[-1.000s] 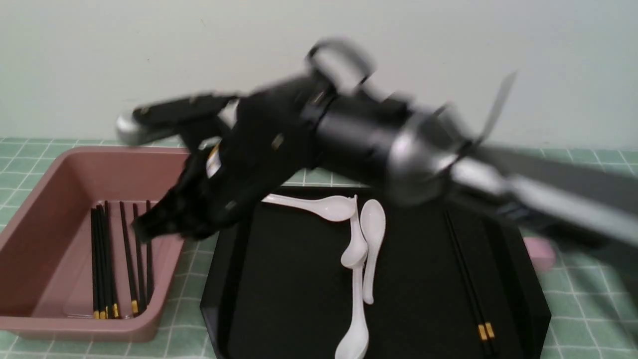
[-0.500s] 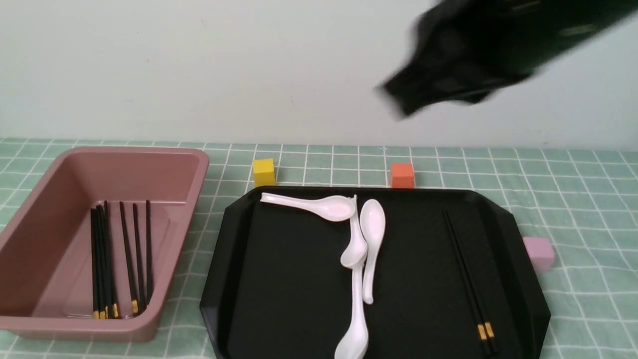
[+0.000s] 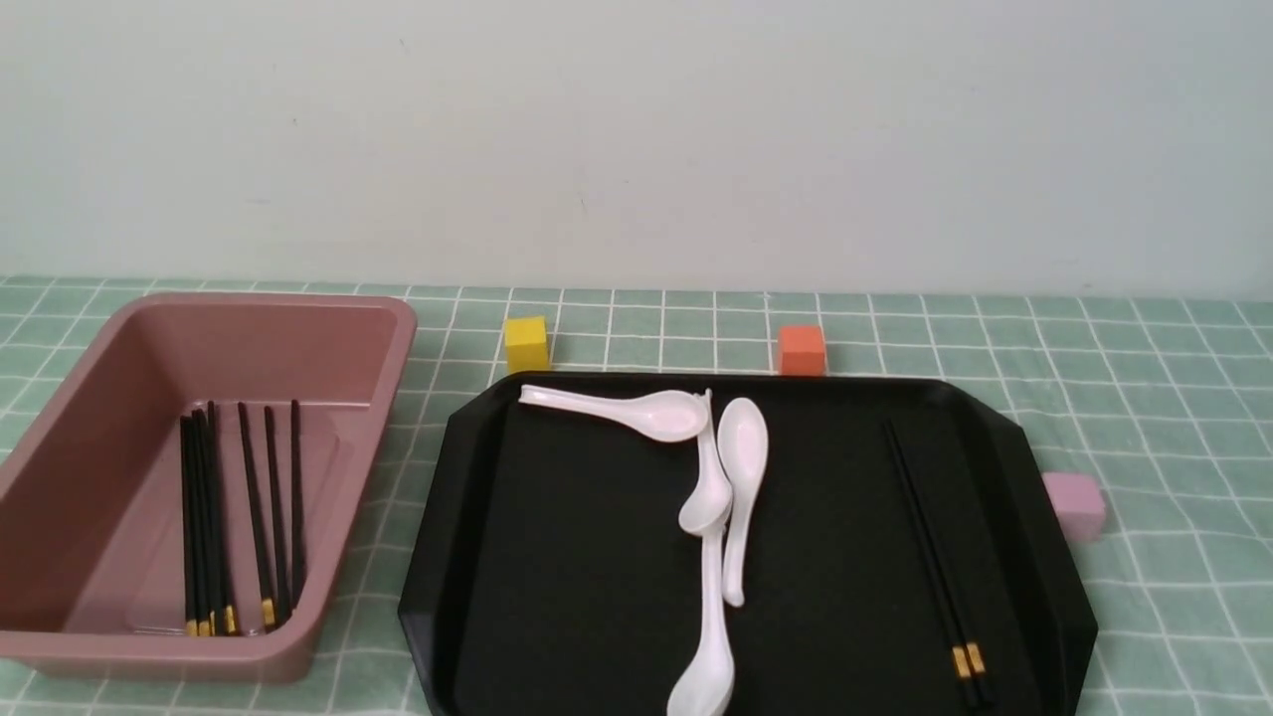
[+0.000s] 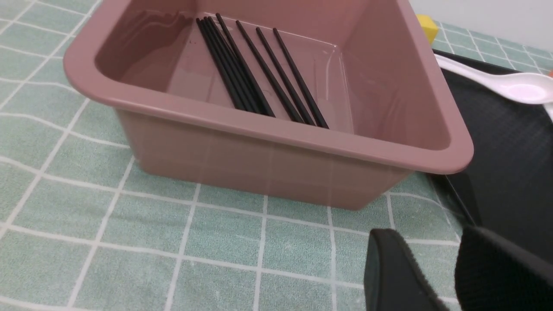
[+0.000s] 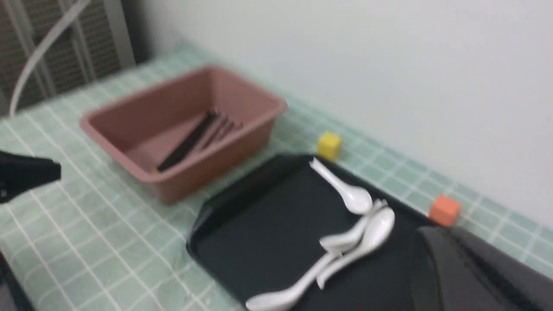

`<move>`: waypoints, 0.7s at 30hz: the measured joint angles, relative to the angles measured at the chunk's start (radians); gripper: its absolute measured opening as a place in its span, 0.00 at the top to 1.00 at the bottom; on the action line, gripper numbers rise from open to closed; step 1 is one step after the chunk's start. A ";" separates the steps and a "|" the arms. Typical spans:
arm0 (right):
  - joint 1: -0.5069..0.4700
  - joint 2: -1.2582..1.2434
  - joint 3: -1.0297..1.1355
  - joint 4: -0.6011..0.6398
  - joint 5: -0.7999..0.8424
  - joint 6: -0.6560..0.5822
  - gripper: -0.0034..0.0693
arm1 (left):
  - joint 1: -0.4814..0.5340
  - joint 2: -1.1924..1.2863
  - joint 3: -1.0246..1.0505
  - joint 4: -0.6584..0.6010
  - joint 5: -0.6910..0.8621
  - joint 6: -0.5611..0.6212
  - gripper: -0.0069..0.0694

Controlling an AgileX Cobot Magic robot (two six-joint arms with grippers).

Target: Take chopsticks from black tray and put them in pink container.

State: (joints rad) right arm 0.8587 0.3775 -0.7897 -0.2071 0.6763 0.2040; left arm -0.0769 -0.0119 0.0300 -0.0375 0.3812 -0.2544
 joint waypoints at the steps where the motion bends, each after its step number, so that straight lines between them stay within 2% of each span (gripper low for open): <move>1: 0.000 -0.065 0.124 -0.028 -0.080 0.038 0.96 | 0.000 0.000 0.000 0.000 0.000 0.000 0.60; 4: 0.000 -0.136 0.280 -0.102 -0.216 0.136 0.96 | 0.000 0.000 0.000 0.000 0.000 0.000 0.60; 7: 0.000 -0.135 0.350 -0.157 -0.318 0.190 0.95 | 0.000 0.000 0.000 0.000 0.000 0.000 0.60; 12: 0.000 -0.122 0.360 -0.186 -0.378 0.207 0.95 | 0.000 0.000 0.000 0.000 0.000 0.000 0.60; 21: 0.000 -0.122 0.362 -0.194 -0.391 0.207 0.95 | 0.000 0.000 0.000 0.000 0.000 0.000 0.60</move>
State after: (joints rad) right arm 0.8587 0.2553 -0.4279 -0.4012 0.2855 0.4111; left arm -0.0769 -0.0119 0.0300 -0.0375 0.3812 -0.2544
